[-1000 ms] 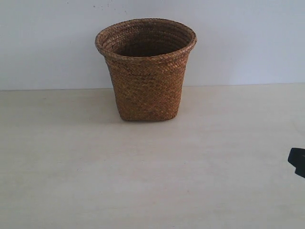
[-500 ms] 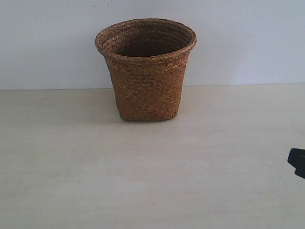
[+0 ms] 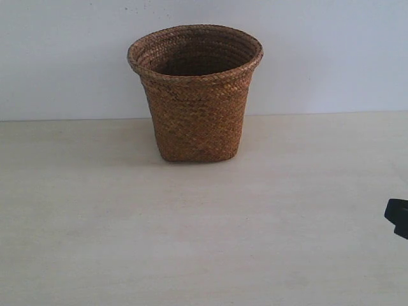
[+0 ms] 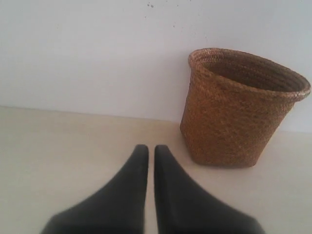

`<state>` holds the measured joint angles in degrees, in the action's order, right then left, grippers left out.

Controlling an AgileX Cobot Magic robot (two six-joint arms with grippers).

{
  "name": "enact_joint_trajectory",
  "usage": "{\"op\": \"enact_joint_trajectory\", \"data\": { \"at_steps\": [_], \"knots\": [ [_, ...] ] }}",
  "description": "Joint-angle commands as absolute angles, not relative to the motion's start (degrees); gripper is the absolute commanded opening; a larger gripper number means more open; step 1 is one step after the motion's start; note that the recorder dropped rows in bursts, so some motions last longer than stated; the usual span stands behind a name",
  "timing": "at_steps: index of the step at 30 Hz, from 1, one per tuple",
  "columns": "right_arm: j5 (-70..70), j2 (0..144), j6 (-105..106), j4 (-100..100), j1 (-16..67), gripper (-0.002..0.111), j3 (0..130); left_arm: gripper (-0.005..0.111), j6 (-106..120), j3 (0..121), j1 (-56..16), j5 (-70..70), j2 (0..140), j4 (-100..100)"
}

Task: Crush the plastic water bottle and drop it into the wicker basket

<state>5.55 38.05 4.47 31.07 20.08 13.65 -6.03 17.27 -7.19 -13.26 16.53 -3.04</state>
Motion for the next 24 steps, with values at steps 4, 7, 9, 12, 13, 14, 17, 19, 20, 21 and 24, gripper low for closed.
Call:
{"op": "enact_joint_trajectory", "data": {
  "at_steps": [4,7,9,12,13,14,17,19,20,21,24],
  "knots": [
    [5.37,37.88,4.54,30.92,20.01,0.000,13.40,0.004,-6.62,8.83,-6.99,-13.37,7.69,-2.66],
    [5.37,37.88,4.54,30.92,20.01,0.000,13.40,0.004,-6.51,6.22,-6.99,-13.37,4.89,-2.66],
    [5.37,37.88,4.54,30.92,20.01,0.000,13.40,0.004,-5.78,5.01,-6.90,-13.48,3.49,-2.66],
    [5.37,37.88,4.54,30.92,20.01,0.000,13.40,0.004,-4.81,3.63,-5.30,-13.48,2.23,-3.60],
    [5.37,37.88,4.54,30.92,20.01,0.000,13.40,0.004,-4.56,3.20,-4.52,-13.48,2.00,-4.14],
    [5.37,37.88,4.54,30.92,20.01,0.000,13.40,0.004,-4.40,2.91,-3.74,-13.48,2.00,-4.71],
    [5.37,37.88,4.54,30.92,20.01,0.000,13.40,0.004,-4.23,1.95,-1.63,-13.48,1.96,-5.64],
    [5.37,37.88,4.54,30.92,20.01,0.000,13.40,0.004,-4.23,0.99,-0.69,-13.48,1.86,-5.76],
    [5.37,37.88,4.54,30.92,20.01,0.000,13.40,0.004,-4.23,0.42,-0.39,-13.48,1.73,-5.76],
    [5.37,37.88,4.54,30.92,20.01,0.000,13.40,0.004,-4.23,0.00,-0.41,-13.48,1.47,-5.76],
    [5.37,37.88,4.54,30.92,20.01,0.000,13.40,0.004,-4.23,0.00,-0.41,-14.44,0.00,-6.03]
  ]
}}
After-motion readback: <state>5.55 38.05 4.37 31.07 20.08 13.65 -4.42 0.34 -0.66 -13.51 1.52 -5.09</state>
